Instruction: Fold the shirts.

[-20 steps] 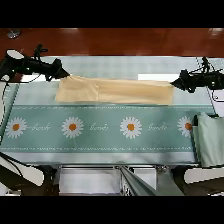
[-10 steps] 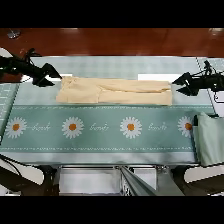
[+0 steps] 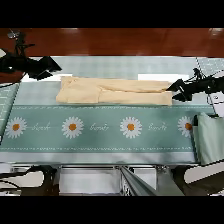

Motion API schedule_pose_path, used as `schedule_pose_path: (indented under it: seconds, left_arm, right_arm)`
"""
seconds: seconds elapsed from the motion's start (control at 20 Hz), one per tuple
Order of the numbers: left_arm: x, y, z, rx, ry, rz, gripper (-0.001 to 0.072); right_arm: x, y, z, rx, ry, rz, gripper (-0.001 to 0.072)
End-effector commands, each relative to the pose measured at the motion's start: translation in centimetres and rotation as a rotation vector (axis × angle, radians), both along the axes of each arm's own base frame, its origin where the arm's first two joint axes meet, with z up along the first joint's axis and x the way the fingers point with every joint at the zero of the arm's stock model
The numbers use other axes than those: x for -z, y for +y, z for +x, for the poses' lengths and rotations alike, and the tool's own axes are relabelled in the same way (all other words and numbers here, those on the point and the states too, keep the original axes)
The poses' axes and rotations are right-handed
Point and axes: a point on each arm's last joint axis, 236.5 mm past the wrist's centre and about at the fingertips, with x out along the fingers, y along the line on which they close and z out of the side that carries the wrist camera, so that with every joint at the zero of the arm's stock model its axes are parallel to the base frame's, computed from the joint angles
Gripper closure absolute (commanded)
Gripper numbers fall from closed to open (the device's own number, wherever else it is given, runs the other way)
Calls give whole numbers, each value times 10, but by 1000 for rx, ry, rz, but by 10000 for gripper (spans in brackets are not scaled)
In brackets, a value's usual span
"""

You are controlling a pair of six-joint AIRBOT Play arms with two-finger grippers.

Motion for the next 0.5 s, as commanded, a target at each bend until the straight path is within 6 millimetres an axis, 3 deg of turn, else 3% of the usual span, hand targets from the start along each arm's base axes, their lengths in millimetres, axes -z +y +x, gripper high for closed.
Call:
schedule_pose_path:
  seconds: [0.0,0.05,0.1,0.15,0.2,0.25,0.35,0.45]
  left_arm:
    - [-9,-43,-10,88,-26,-30,8]
    - [-9,-51,-13,106,-25,-31,8]
    - [-9,-56,-15,118,-22,-31,8]
    - [-8,-59,-17,128,-15,-32,12]
    - [-6,-62,-23,149,7,-37,254]
    - [-5,-65,-33,204,21,-34,657]
    - [-3,-72,-52,291,62,-40,671]
    - [-3,-78,-60,318,82,-43,671]
  right_arm:
    - [8,31,-1,-65,14,14,255]
    - [5,34,0,-78,3,16,575]
    - [0,36,1,-100,-12,22,694]
    - [-8,37,0,-121,-22,26,694]
    - [-17,36,-2,-138,-36,21,694]
    - [-27,32,-6,-164,-49,-10,695]
    - [-54,23,-17,-212,-89,-98,695]
    - [-94,22,-31,-247,-182,-157,695]
